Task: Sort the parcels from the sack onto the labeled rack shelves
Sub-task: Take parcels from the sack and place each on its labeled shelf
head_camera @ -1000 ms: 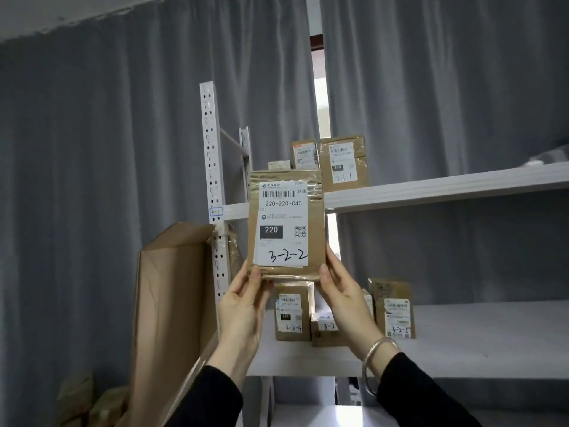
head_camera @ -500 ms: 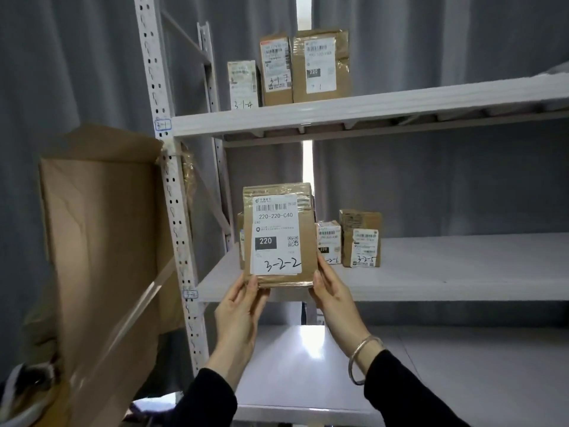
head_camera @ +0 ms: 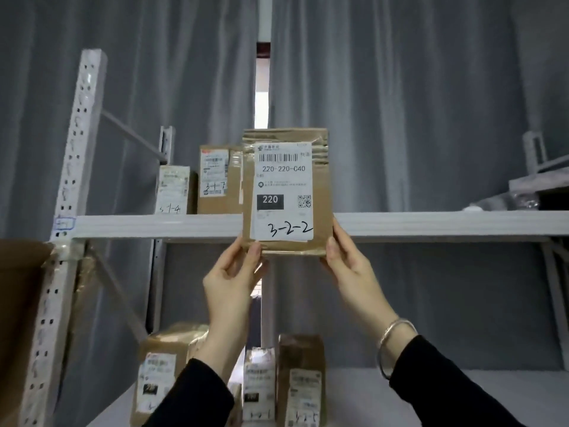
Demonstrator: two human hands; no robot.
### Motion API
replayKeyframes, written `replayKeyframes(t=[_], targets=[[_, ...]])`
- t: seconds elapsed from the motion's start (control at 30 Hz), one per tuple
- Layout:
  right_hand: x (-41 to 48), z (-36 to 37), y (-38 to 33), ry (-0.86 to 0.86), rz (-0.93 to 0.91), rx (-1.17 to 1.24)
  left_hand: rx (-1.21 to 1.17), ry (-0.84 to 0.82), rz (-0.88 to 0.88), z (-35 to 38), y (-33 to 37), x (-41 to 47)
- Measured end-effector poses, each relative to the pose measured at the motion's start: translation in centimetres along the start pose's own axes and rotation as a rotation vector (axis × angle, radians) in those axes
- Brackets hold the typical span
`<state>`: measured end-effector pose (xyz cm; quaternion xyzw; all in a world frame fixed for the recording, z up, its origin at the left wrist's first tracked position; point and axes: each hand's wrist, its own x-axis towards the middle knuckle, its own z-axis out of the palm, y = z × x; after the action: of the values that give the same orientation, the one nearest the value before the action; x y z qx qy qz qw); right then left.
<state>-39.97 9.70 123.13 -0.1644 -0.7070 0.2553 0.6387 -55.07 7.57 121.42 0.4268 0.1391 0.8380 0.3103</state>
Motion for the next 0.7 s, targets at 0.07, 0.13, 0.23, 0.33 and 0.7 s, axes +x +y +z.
replayKeyframes(t=[0.07, 0.13, 0.23, 0.33, 0.7], targets=[[2.4, -1.7, -0.9, -0.005, -0.059, -0.016, -0.039, -0.014, 0.032, 2.8, 0.0, 1.4], [3.8, -3.0, -1.5, -0.007, -0.105, -0.009, -0.07, -0.035, 0.056, 4.9, -0.1, 2.4], [4.5, -4.3, -1.5, 0.008, -0.134, 0.019, -0.076, -0.088, 0.083, 6.5, -0.5, 3.0], [4.5, -5.1, -0.7, 0.03, -0.128, 0.023, -0.049, -0.105, 0.081, 7.0, -1.3, 3.2], [4.8, -6.5, 0.3, 0.077, -0.101, 0.003, -0.032, -0.168, 0.062, 7.6, -3.1, 4.1]])
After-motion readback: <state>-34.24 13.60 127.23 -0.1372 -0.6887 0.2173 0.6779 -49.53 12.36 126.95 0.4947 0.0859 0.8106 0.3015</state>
